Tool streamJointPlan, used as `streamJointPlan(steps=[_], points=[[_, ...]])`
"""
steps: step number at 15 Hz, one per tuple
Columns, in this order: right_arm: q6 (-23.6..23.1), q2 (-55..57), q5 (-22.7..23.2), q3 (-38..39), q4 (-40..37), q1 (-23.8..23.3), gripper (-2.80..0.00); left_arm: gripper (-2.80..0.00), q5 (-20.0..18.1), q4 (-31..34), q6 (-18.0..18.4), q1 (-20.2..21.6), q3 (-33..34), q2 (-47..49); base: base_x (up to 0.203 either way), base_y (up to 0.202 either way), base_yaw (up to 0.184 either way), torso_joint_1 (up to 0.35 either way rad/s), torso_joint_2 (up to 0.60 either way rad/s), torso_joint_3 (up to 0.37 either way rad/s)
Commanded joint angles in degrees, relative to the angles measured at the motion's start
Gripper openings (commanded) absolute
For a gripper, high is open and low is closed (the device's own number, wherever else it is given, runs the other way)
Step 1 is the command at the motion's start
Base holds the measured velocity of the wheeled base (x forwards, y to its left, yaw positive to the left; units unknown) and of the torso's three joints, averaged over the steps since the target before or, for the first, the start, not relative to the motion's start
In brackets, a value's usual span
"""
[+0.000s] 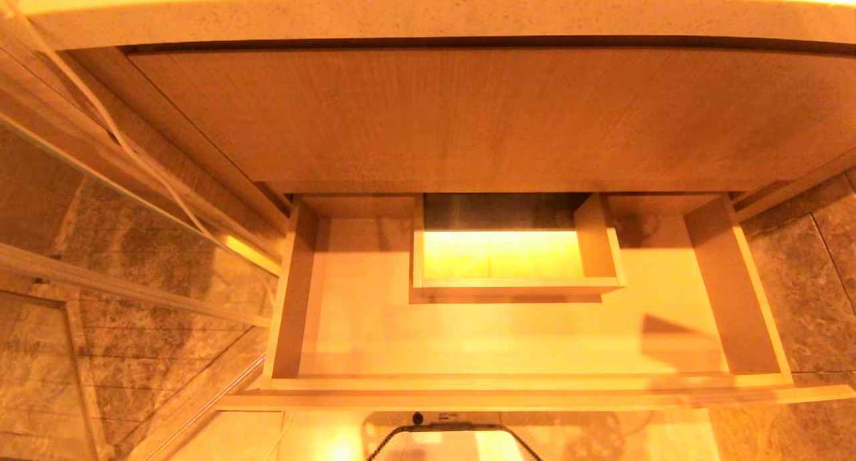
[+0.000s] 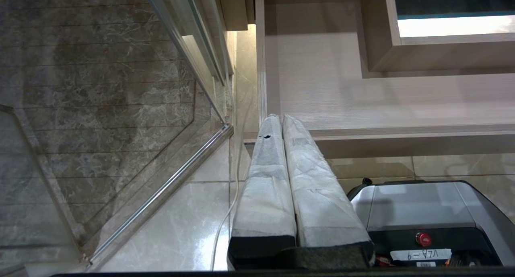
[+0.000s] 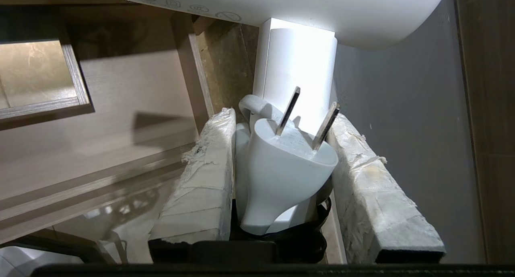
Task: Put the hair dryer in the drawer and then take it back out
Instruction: Place it on the countertop
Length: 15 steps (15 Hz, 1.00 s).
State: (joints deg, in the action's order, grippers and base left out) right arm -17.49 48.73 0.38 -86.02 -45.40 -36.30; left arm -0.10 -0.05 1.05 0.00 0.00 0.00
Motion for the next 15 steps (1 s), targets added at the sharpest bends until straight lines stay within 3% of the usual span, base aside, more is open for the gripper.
streamJointPlan(steps=[1, 15], points=[[-0.1, 0.9, 0.1, -0.4, 0.1, 0.0, -2.8, -2.8, 0.0, 0.0, 0.0, 0.0, 0.1, 0.0, 0.0, 0.0, 0.0, 0.0, 0.0, 0.0], [-0.3, 1.4, 0.1, -2.0, 1.6, 0.0, -2.8, -2.8, 0.0, 0.0, 0.0, 0.0, 0.1, 0.0, 0.0, 0.0, 0.0, 0.0, 0.0, 0.0]])
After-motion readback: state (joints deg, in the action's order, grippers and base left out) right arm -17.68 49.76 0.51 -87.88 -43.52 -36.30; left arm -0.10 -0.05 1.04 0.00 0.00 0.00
